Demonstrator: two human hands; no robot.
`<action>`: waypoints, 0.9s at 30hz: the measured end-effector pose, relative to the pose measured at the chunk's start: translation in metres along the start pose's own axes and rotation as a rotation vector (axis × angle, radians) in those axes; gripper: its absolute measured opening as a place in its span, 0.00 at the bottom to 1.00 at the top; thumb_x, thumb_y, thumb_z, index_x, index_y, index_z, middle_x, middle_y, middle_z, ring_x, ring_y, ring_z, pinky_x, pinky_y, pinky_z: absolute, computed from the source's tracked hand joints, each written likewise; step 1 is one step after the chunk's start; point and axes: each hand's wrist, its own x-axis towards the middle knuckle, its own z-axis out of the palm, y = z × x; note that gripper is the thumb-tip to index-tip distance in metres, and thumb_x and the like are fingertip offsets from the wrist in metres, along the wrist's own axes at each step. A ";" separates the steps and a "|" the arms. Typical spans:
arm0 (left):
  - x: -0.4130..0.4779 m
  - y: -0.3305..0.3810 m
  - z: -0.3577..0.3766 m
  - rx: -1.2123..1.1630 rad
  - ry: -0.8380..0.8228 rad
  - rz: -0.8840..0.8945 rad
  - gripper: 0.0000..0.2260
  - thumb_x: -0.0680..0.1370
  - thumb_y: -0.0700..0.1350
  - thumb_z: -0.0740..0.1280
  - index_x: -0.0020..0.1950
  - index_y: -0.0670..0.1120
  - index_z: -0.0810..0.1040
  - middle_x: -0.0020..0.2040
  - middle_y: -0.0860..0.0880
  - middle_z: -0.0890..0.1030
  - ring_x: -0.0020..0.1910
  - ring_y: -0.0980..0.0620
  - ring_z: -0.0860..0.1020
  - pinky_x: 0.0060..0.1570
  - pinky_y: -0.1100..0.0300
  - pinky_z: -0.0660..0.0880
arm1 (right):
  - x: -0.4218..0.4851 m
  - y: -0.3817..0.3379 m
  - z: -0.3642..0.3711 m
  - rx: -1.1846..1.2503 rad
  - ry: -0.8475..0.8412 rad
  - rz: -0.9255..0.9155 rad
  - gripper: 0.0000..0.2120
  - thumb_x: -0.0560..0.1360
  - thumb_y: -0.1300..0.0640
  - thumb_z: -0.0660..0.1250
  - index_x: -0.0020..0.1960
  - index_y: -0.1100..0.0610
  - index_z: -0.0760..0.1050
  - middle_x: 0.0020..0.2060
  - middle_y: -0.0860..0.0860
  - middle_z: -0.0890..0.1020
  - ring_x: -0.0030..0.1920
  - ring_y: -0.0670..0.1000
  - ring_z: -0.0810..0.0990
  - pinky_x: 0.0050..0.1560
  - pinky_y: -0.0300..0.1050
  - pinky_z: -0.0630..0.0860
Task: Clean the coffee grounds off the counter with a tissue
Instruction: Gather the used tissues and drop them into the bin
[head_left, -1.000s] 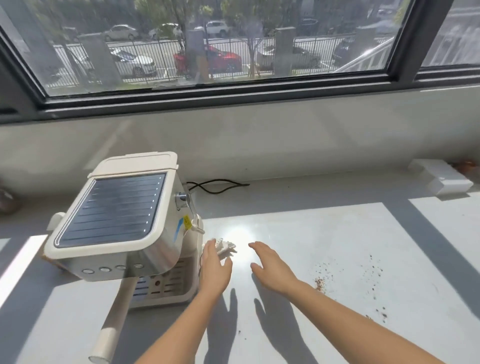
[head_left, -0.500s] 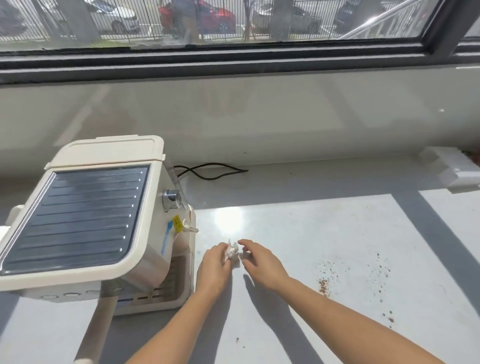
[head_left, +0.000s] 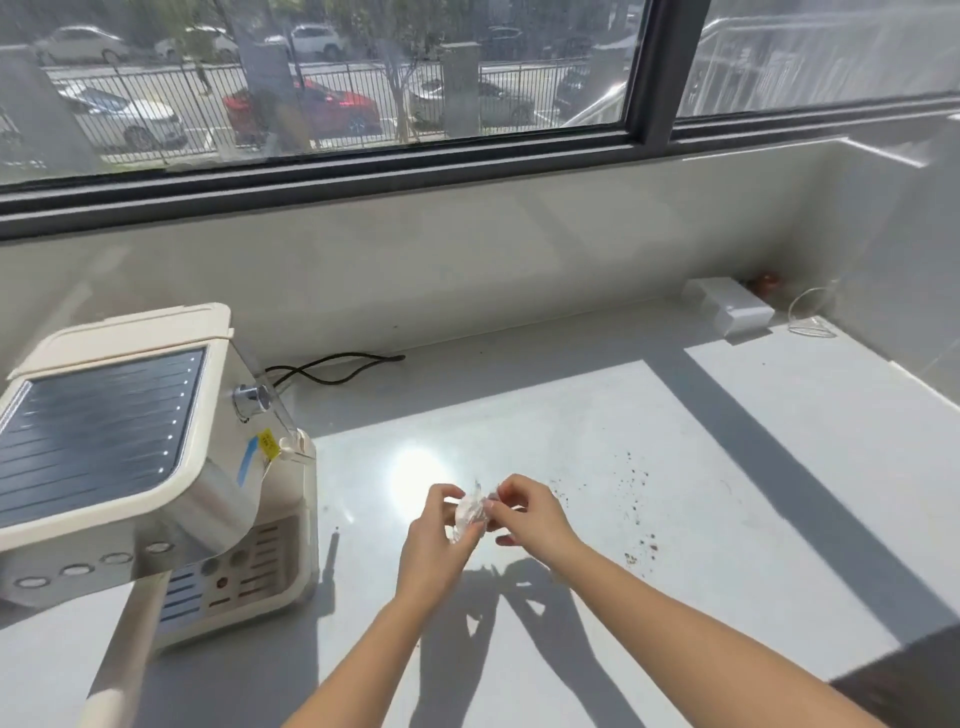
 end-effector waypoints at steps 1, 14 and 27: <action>-0.006 0.006 0.012 -0.023 -0.012 0.007 0.13 0.70 0.55 0.68 0.50 0.59 0.68 0.43 0.53 0.83 0.41 0.55 0.80 0.40 0.56 0.76 | -0.011 0.004 -0.013 0.083 0.034 0.034 0.06 0.75 0.61 0.67 0.40 0.57 0.72 0.39 0.53 0.81 0.38 0.52 0.85 0.38 0.46 0.81; -0.146 0.050 0.179 -0.159 -0.254 0.077 0.02 0.75 0.51 0.65 0.43 0.55 0.75 0.32 0.54 0.80 0.31 0.54 0.76 0.35 0.49 0.75 | -0.186 0.105 -0.142 0.382 0.493 0.196 0.07 0.75 0.66 0.66 0.41 0.59 0.71 0.36 0.56 0.80 0.36 0.51 0.81 0.34 0.40 0.79; -0.248 -0.044 0.279 -0.146 -0.466 -0.484 0.02 0.75 0.44 0.69 0.47 0.49 0.80 0.41 0.48 0.84 0.37 0.54 0.81 0.35 0.61 0.77 | -0.288 0.281 -0.146 0.531 0.577 0.534 0.02 0.76 0.62 0.66 0.45 0.57 0.74 0.38 0.56 0.83 0.35 0.46 0.83 0.37 0.39 0.80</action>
